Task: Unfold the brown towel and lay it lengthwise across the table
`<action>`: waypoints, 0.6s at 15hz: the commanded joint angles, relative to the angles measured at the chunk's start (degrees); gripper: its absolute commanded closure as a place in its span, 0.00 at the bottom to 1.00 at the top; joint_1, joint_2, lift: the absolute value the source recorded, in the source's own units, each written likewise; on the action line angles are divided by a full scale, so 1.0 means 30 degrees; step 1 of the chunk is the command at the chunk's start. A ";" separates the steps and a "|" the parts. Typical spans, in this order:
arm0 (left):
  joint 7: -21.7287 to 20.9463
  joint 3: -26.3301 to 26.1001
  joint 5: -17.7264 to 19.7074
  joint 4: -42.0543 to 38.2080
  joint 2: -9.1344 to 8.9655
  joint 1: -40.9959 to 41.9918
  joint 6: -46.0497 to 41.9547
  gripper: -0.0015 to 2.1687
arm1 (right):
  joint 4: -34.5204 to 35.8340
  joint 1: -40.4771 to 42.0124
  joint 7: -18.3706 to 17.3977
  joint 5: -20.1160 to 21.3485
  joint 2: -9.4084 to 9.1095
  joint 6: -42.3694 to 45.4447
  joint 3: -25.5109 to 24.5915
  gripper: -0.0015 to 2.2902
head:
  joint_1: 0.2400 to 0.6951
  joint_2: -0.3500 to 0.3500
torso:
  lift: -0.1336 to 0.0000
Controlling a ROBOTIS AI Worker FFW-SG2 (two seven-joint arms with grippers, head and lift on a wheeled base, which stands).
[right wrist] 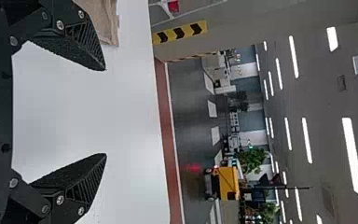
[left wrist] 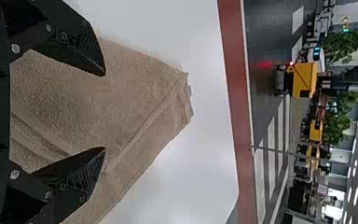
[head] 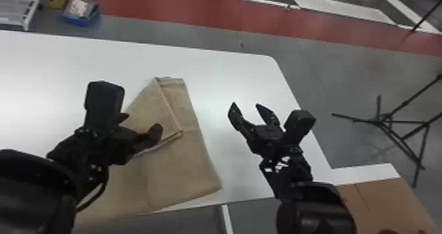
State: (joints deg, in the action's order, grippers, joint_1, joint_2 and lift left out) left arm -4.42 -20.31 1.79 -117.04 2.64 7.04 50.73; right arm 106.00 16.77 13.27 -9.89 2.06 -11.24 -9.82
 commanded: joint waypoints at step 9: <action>-0.0694 -0.2429 -0.1067 0.2950 0.0322 -0.0266 -0.5615 0.16 | 0.0292 0.0767 -0.3076 0.0455 -0.0131 -0.1398 -0.1825 0.11 | 1.00 0.00 | 0.09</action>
State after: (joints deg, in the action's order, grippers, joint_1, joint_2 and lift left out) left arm -5.90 -26.03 -0.49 -110.53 3.65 7.11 35.16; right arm 106.68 18.82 4.01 -8.23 1.67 -14.98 -13.86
